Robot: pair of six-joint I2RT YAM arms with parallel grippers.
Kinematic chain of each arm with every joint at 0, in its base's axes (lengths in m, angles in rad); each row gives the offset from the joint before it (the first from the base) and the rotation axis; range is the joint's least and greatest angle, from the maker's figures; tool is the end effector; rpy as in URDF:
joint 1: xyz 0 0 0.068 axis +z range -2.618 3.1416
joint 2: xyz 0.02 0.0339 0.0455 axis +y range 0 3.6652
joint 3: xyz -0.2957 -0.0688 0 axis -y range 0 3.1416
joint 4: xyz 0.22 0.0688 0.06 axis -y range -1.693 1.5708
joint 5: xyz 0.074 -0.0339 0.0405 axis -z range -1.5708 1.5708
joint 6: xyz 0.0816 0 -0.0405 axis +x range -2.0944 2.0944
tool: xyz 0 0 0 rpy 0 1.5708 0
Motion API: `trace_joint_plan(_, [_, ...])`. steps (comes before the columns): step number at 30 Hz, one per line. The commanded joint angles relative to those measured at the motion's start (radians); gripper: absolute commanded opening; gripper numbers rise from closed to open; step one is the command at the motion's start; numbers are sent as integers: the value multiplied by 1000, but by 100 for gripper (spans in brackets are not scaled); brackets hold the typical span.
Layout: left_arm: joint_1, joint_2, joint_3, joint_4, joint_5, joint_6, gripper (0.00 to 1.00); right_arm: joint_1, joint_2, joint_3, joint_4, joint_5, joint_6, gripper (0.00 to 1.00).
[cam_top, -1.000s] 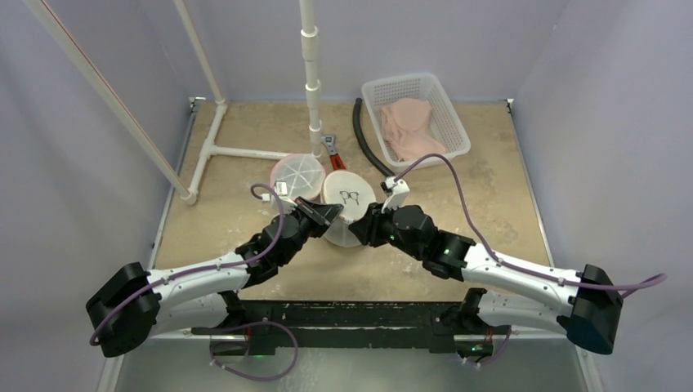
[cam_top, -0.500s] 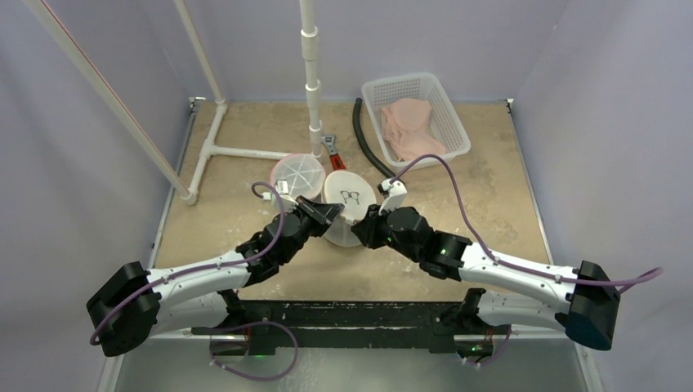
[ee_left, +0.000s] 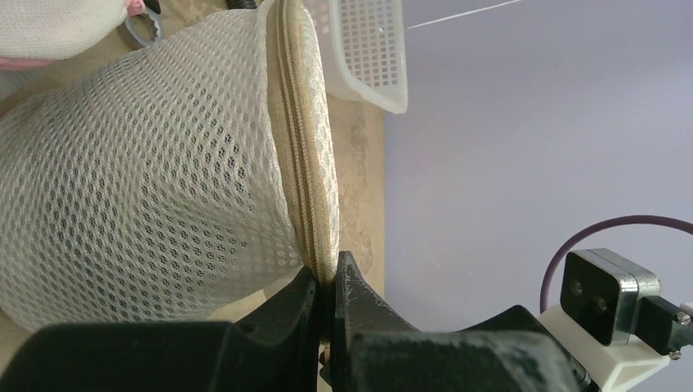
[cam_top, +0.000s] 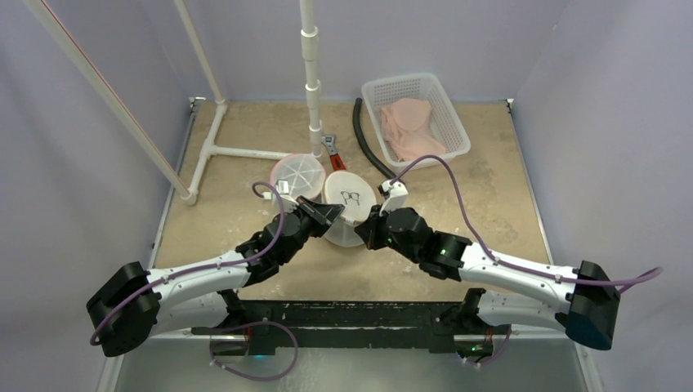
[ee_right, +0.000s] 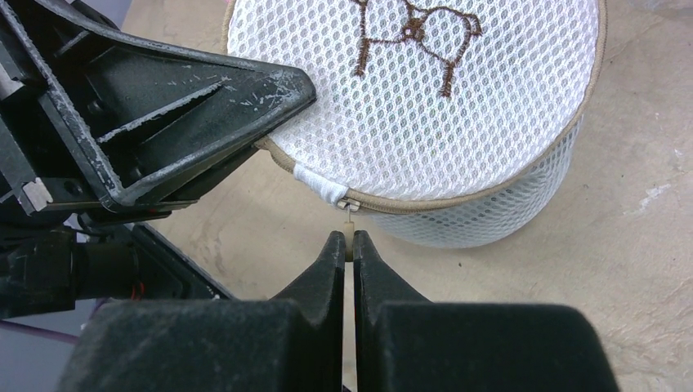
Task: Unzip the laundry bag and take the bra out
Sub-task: Place the laundry bag at the center of the board.
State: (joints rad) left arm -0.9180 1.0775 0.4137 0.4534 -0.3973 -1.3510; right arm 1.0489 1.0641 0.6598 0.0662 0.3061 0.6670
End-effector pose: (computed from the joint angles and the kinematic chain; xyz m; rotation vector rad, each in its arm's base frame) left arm 0.1685 -0.1684 0.2545 -0.7210 1.8159 -1.2499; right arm 0.1437 0.2006 0.2903 -0.1632 1.9833 0.8606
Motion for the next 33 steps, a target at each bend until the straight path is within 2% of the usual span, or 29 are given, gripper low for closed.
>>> trace_joint_plan(1, [2, -23, 39, 22, 51, 36, 0, 6, -40, 7, -38, 48, 5, 0])
trace_joint_plan(9, [4, -26, 50, 26, 140, 98, 0, 4, -118, -92, -30, 103, -43, 0])
trace_joint_plan(19, [19, -12, 77, 25, 258, 161, 0, -28, -182, -166, -59, 182, -9, 0])
trace_joint_plan(28, [72, 8, 109, 15, 411, 212, 0, -177, -234, -222, -75, 160, 31, 0])
trace_joint_plan(31, [83, 16, 127, -28, 429, 235, 0, -184, -264, -235, -51, 148, 18, 0])
trace_joint_plan(33, [86, 12, 132, -60, 427, 248, 21, -182, -282, -237, -27, 149, 0, 0])
